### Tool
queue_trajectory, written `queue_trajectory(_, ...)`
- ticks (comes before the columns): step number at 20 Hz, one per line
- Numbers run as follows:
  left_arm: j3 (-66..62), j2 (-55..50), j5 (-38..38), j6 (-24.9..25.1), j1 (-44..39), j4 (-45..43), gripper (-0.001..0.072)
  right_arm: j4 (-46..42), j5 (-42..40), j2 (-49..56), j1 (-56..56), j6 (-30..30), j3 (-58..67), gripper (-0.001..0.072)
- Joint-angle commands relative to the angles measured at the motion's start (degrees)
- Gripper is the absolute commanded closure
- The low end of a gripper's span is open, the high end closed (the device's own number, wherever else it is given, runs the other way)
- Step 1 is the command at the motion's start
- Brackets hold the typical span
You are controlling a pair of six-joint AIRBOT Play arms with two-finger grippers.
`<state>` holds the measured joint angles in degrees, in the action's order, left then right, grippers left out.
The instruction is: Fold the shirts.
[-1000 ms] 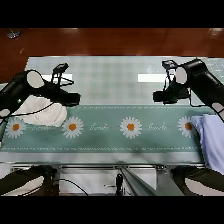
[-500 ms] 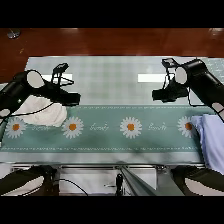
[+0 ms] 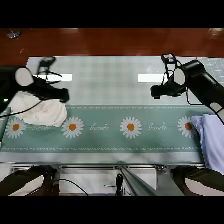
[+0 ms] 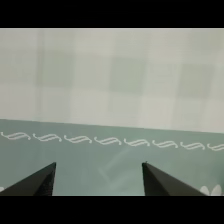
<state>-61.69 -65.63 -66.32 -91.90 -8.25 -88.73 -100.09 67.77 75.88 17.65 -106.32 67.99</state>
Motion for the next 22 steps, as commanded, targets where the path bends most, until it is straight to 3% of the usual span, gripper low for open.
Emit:
queue_trajectory(1,0.8,9.9,4.4,-5.2,9.4,-11.2,0.0005,1.0,1.6,-1.7,1.6,1.7,-1.6,0.0090)
queue_trajectory(4,7.1,13.9,11.5,-13.1,22.2,-9.9,0.0005,3.1,-0.5,-3.8,6.1,1.6,-3.2,0.0090)
queue_trajectory(5,8.9,13.3,13.4,-13.0,24.8,-7.1,0.0006,3.9,-0.6,-3.8,7.7,1.7,-3.2,0.0090)
queue_trajectory(8,11.5,7.4,14.4,-7.8,26.9,-2.2,0.0005,4.4,-2.3,-3.8,12.3,0.7,-3.2,0.0090)
queue_trajectory(15,11.5,-9.3,8.7,-7.8,26.7,-0.5,0.0007,2.0,-2.1,-3.8,13.5,-5.9,-3.2,0.0091)
queue_trajectory(17,11.5,-11.3,8.7,-3.1,26.5,6.3,0.0011,2.0,-2.2,-3.8,13.5,-6.4,-3.2,0.0090)
queue_trajectory(18,11.4,-11.6,8.7,0.2,26.3,10.1,0.0071,1.4,-2.2,-3.9,13.5,-6.6,-3.2,0.0091)
queue_trajectory(19,11.1,-11.5,8.1,3.0,26.0,13.1,0.0479,-0.4,-1.9,-4.1,13.5,-7.2,-3.1,0.0090)
queue_trajectory(20,10.0,-11.4,7.0,6.5,25.6,16.7,0.0673,-2.7,-0.9,-4.5,13.4,-7.9,-2.6,0.0090)
queue_trajectory(22,5.6,-10.6,3.1,11.7,25.4,24.3,0.0673,-6.8,1.3,-7.0,12.1,-8.4,-1.0,0.0090)
